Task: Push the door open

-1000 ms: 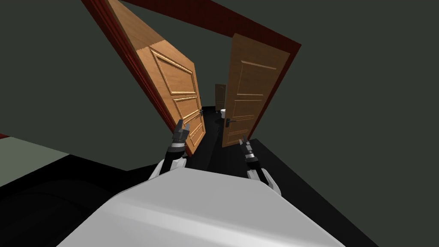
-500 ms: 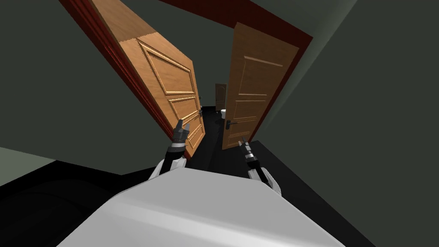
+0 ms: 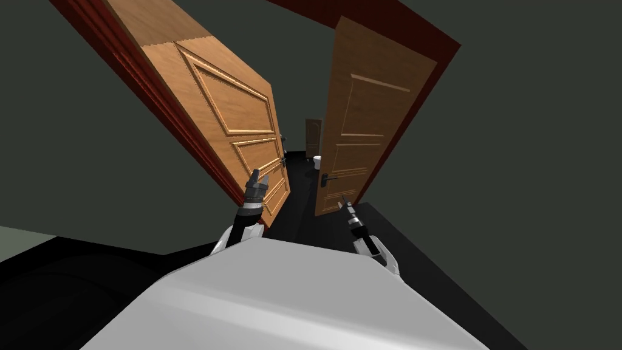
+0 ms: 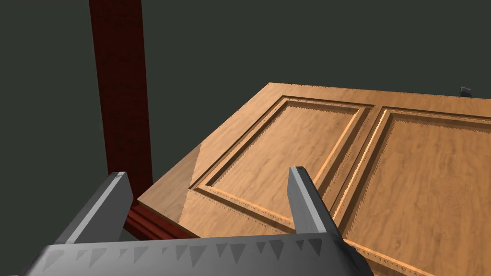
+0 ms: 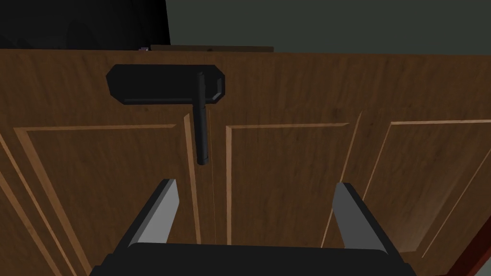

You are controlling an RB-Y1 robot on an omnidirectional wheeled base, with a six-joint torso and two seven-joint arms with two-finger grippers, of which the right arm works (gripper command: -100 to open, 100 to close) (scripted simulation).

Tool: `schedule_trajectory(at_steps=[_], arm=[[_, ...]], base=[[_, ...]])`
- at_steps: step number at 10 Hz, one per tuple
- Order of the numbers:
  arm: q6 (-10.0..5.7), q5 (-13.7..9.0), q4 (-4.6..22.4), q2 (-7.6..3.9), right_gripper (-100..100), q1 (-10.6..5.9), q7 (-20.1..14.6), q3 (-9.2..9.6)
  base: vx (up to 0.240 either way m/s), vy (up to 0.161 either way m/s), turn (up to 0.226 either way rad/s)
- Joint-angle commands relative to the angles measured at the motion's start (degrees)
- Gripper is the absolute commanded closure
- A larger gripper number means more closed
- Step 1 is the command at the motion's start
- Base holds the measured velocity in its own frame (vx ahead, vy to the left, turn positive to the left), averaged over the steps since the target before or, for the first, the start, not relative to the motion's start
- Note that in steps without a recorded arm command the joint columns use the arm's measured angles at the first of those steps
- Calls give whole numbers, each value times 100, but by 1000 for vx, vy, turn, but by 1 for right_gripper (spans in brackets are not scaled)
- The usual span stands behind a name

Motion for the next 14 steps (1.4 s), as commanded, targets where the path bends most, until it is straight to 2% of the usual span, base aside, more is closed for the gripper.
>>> schedule_trajectory(at_steps=[1, 4, 10, 11, 14], arm=[[19, -13, 199, -107, -100, -96, -140, 64], [39, -40, 536, -293, -100, -270, -359, 158], [66, -76, 994, -545, -100, -507, -657, 287], [48, -72, 960, -519, -100, -476, -622, 275], [134, -83, 1098, -423, -100, -615, -590, 218]], base=[[209, -2, 19], [195, 1, 16], [187, 0, 9], [109, -6, 5], [146, 46, 61]])
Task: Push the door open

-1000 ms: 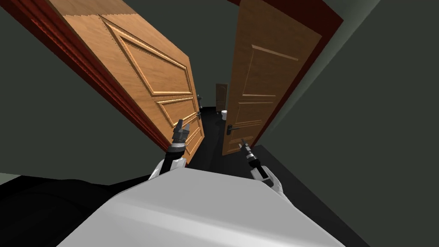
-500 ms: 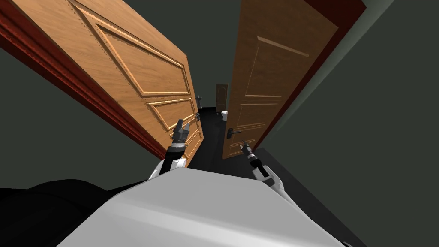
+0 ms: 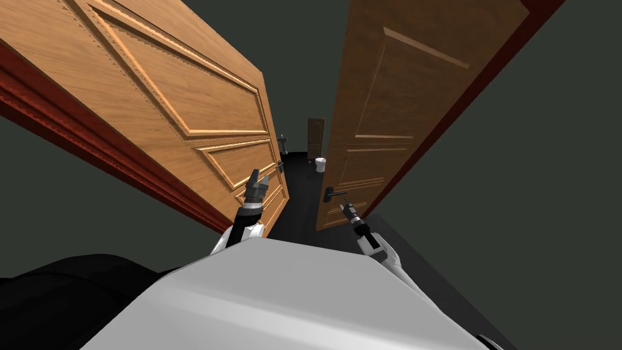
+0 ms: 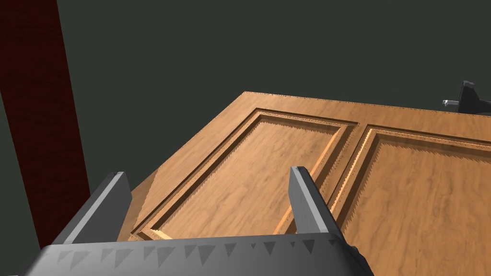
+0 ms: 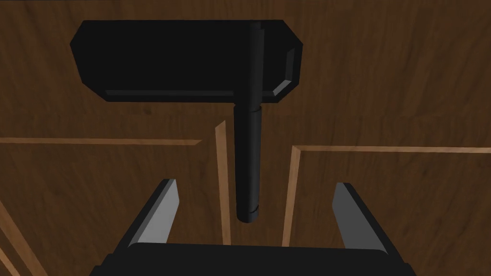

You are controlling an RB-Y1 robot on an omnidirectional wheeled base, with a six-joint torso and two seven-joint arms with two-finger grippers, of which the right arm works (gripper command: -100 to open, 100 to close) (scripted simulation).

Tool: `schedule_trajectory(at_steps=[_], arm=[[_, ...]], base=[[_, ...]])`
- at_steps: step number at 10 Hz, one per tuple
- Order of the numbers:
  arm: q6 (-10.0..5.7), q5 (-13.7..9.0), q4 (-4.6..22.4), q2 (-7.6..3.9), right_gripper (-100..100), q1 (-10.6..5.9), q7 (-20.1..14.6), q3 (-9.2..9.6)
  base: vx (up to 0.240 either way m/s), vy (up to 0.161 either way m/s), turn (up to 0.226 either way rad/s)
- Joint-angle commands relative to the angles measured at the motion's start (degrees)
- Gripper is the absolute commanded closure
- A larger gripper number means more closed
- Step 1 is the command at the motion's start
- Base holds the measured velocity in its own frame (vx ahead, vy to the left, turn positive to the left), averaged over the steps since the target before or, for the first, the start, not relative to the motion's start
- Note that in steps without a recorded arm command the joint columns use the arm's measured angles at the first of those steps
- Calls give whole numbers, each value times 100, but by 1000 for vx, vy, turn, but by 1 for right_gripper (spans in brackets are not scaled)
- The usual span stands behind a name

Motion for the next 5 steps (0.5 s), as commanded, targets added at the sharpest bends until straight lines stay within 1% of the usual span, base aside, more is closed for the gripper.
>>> schedule_trajectory(at_steps=[1, 2, 4, 5], arm=[[53, -5, 76, 62, -100, -74, 29, -35], [84, -9, 124, 98, -100, -123, 45, -56], [120, -14, 180, 141, -100, -180, 63, -81], [97, -12, 170, 126, -100, -162, 54, -71]], base=[[190, 49, 87], [175, 46, 75], [159, 65, 32], [84, 25, 8]])
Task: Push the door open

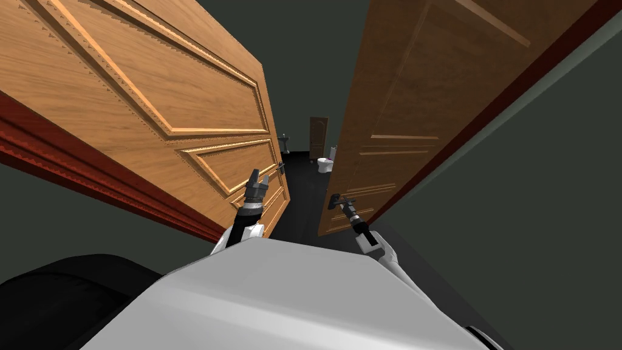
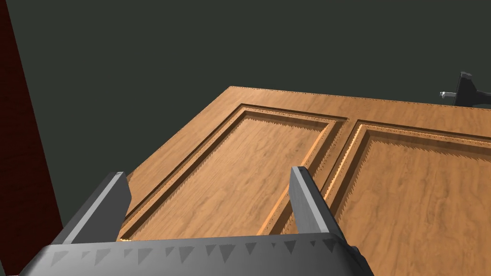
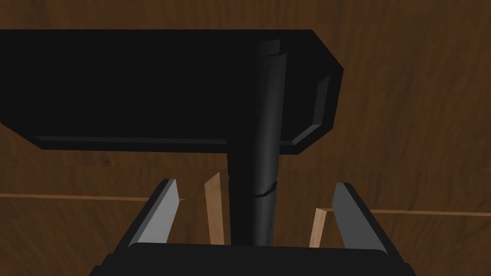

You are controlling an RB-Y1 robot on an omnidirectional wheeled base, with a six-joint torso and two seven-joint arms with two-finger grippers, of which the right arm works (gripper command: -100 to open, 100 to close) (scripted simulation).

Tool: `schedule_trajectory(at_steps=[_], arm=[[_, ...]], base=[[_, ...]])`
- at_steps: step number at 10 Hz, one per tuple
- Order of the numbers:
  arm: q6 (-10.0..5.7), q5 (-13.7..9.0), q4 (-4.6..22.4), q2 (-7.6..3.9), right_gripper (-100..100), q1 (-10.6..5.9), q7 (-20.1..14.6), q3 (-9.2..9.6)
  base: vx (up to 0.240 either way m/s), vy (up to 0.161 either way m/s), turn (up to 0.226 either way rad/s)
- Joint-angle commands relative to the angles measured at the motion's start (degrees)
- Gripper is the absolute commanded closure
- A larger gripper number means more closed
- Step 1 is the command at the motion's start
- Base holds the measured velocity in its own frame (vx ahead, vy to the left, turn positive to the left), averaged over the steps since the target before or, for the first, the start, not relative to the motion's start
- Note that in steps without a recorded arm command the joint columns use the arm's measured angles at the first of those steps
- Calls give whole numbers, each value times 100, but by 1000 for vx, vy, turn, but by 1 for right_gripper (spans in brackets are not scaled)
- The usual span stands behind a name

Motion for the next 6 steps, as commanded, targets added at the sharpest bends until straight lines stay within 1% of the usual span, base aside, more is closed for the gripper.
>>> schedule_trajectory(at_steps=[1, 6], arm=[[-4, 0, -3, -4, 100, 5, -4, 2], [-4, 0, -3, -4, 100, 5, -4, 2]], base=[[-12, -2, -6], [-8, -4, 6]])
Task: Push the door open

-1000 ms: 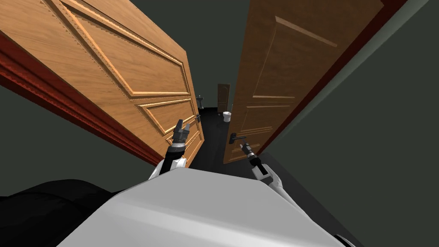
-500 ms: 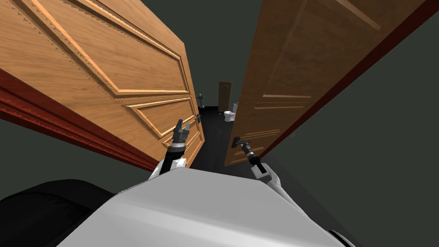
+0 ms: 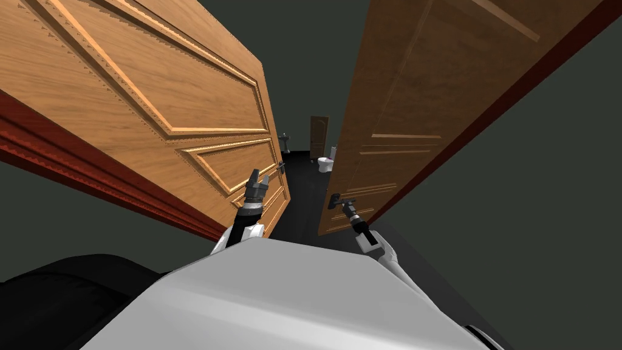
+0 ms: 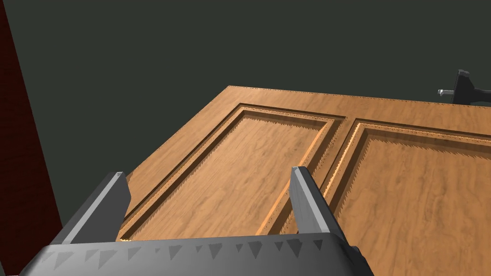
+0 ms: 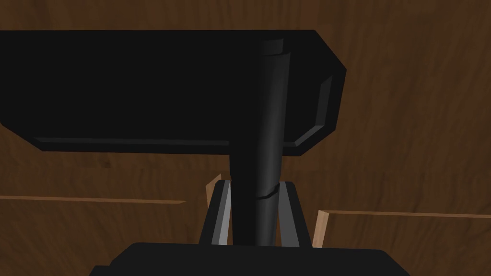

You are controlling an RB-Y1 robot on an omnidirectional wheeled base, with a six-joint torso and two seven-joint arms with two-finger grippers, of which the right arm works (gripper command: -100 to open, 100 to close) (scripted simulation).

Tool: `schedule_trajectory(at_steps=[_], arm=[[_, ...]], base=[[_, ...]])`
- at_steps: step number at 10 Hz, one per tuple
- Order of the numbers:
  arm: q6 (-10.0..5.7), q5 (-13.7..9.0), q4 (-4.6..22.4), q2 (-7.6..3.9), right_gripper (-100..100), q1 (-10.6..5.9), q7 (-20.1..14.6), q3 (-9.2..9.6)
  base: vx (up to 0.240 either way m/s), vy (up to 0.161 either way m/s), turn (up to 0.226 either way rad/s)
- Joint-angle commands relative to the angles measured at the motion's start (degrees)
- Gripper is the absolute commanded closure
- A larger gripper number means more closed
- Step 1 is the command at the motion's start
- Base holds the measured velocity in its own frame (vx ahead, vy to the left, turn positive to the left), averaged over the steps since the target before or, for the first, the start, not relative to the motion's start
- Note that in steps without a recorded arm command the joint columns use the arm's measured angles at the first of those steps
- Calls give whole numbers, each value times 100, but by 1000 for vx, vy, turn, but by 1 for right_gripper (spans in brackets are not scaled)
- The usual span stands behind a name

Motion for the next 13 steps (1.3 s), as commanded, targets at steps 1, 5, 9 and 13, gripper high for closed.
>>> schedule_trajectory(at_steps=[1, 5, 9, 13], arm=[[29, -1, 74, 87, 100, -64, 80, -88], [103, -2, 263, 307, 100, -226, 282, -312], [170, -3, 434, 507, 100, -373, 466, -515], [246, -5, 629, 735, 100, -540, 675, -746]], base=[[103, 31, -42], [145, 70, -48], [122, 62, -38], [90, 56, -55]])
